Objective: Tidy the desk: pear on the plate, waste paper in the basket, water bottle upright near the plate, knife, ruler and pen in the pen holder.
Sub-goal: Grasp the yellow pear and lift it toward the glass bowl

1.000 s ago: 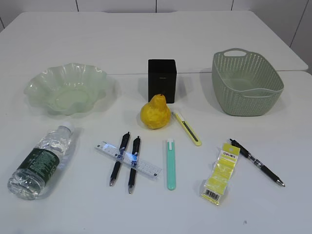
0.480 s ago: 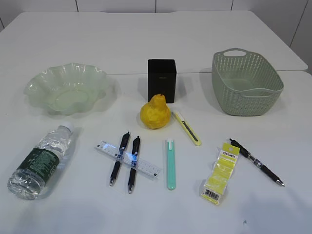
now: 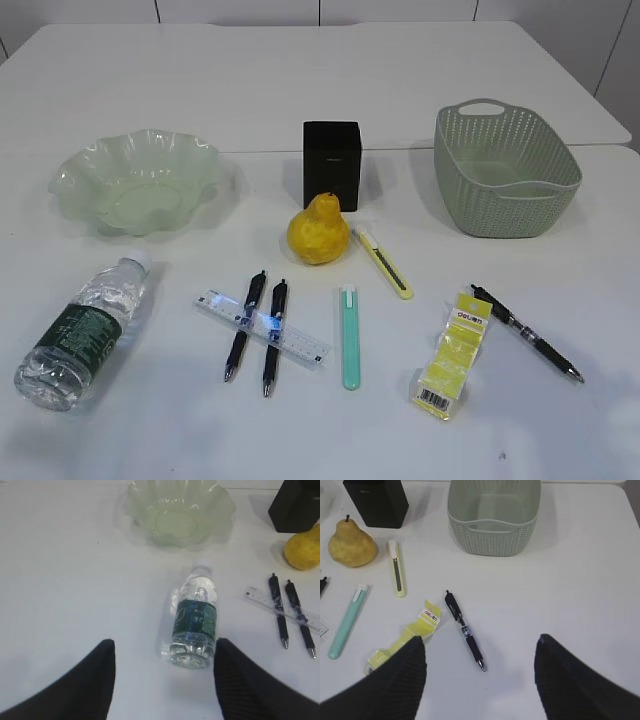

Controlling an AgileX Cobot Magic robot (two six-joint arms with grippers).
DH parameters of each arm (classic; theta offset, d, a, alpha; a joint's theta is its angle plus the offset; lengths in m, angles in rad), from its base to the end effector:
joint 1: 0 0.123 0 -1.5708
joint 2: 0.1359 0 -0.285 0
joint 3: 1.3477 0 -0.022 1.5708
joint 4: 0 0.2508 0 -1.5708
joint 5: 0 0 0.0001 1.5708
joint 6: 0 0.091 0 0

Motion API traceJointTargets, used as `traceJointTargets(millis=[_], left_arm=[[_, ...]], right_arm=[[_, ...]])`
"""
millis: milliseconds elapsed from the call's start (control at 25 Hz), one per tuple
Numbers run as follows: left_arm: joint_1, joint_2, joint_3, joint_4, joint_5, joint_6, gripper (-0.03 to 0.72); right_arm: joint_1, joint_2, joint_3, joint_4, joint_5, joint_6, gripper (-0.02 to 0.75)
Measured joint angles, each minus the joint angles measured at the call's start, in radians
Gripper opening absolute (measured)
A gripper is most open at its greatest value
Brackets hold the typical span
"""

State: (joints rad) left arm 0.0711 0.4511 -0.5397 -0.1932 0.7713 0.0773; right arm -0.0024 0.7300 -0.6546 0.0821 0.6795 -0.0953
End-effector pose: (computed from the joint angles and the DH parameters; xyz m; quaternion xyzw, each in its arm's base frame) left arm 0.0815 -0.0064 0.2964 -0.0269 0.8794 -0.0570 0.4719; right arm 0.1373 0.0044 0.3088 -0.0243 0.8989 0.0158 0.4373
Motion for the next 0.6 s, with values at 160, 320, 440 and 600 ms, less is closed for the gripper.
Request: traceJointTargets(millis=[160, 320, 440, 600], left_arm=[[-0.01, 0.064, -0.004, -0.004, -0.02, 0.0, 0.437], [-0.01, 0.113, -0.047, -0.004, -0.027, 0.0, 0.437], [-0.01, 0.154, -0.096, -0.004, -0.027, 0.0, 0.435], [-0.012, 0.234, -0.158, -0.006, -0.029, 0.0, 0.426]], right_arm=[[0.0, 0.102, -0.068, 0.053, 0.037, -0.059, 0.502], [0.0, 0.197, -0.14, 0.082, 0.088, -0.083, 0.501], [0.0, 0.271, -0.188, 0.088, 0.129, -0.108, 0.501], [0.0, 0.348, -0.235, 0.095, 0.161, -0.143, 0.501]])
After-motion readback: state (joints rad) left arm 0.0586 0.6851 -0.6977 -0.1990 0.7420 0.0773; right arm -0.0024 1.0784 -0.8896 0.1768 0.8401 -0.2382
